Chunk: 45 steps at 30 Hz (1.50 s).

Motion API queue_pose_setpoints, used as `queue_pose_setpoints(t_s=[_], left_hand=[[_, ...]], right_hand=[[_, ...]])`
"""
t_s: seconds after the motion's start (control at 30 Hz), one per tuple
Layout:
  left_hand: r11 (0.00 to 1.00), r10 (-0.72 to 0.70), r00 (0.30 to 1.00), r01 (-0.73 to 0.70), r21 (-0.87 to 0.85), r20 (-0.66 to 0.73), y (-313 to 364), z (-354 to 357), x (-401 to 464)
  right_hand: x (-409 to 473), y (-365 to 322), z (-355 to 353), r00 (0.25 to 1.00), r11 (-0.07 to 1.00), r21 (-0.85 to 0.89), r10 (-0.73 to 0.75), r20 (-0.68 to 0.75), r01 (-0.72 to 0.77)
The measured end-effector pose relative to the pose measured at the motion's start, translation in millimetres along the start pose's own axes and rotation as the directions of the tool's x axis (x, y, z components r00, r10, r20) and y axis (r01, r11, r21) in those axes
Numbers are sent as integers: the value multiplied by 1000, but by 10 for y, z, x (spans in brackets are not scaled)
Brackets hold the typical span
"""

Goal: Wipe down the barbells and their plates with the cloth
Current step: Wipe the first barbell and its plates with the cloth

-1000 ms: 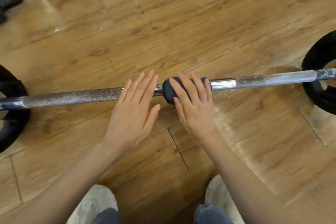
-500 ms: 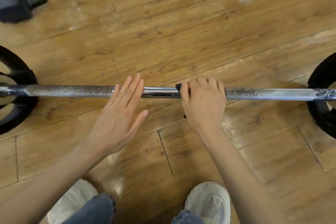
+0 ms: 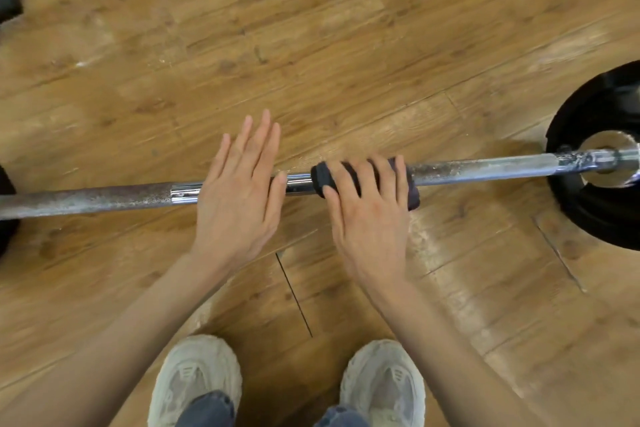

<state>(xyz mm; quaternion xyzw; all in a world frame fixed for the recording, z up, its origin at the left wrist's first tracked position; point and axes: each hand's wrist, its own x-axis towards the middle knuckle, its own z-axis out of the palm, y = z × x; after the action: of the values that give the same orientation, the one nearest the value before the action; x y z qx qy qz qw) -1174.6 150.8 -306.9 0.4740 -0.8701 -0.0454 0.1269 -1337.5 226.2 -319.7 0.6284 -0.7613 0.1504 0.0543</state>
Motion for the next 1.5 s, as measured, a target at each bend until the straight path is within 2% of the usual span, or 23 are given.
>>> queue_pose_setpoints(t_s=[0.1,0.13,0.2,0.23,0.27,0.3,0.33,0.37,0.43,0.53,0.57,0.63,0.7,0.73,0.8,0.83,0.87,0.97,1.1,1.23,1.33,1.43,1.5], left_hand=[[999,18,1000,-17,40,-5,3,65,-24],[999,17,1000,-17,41,-11,4,70,-36],[999,12,1000,-11,41,-21,9,72,-53],[999,10,1000,-9,41,-23,7,69,-54],[999,10,1000,-9,39,-24,6,67,-56],[999,12,1000,-11,37,-27,1,65,-58],[999,11,999,-10,33,-31,-6,66,-60],[1000,8,999,-8,27,-35,-8,68,-69],[1000,6,999,-5,16,-42,5,63,-85],[1000,2,999,-1,8,-50,36,57,-110],[1000,-2,999,2,2,-49,44,57,-122],[1000,-7,999,7,1,-48,45,47,-123],[1000,-1,999,1,3,-38,43,41,-111],[1000,0,999,0,2,-36,35,38,-104],[1000,-7,999,7,-6,-39,27,31,-101],[1000,-12,999,12,-7,-40,26,28,-101],[1000,-14,999,14,-6,-40,30,26,-102],[1000,-3,999,3,5,-32,51,35,-104],[999,-29,999,29,19,-15,71,-6,-89],[998,6,1000,-6,-67,9,243,11,-52],[999,32,999,-31,-35,10,324,76,-57],[1000,19,1000,-19,-19,6,325,95,-44],[1000,5,1000,-5,-16,-4,345,100,-29]], right_hand=[[340,-126,-128,998,997,-77,3,69,2],[533,-170,-208,973,995,-98,3,232,20],[833,-167,-257,840,1000,-10,19,542,-16],[917,-140,-256,774,997,-6,63,630,-76],[897,-126,-240,776,995,5,73,626,-98],[807,-140,-248,824,996,-16,80,560,-85],[607,-149,-196,922,997,-19,73,380,-72],[367,-162,-161,971,996,20,76,226,-83],[-28,-155,-101,997,992,104,61,36,-65],[57,-105,-71,1000,997,73,20,-4,-19],[217,-122,-126,998,999,39,36,50,-38],[645,-186,-288,924,992,-27,123,363,-122],[809,-98,-231,830,982,-32,176,529,-187],[750,-92,-210,846,982,-22,171,506,-185],[346,-117,-160,980,991,82,94,174,-110],[110,-126,-132,998,990,129,60,35,-64],[-74,-114,-90,999,989,146,33,-21,-29],[4,-19,14,998,995,94,-26,-58,32],[469,-49,79,992,1000,7,20,-125,-20],[179,168,101,978,997,9,-80,-194,83],[143,500,43,968,998,-22,47,-248,-54],[218,326,59,945,985,17,171,-280,-173],[254,121,121,964,998,28,53,-259,-48]])
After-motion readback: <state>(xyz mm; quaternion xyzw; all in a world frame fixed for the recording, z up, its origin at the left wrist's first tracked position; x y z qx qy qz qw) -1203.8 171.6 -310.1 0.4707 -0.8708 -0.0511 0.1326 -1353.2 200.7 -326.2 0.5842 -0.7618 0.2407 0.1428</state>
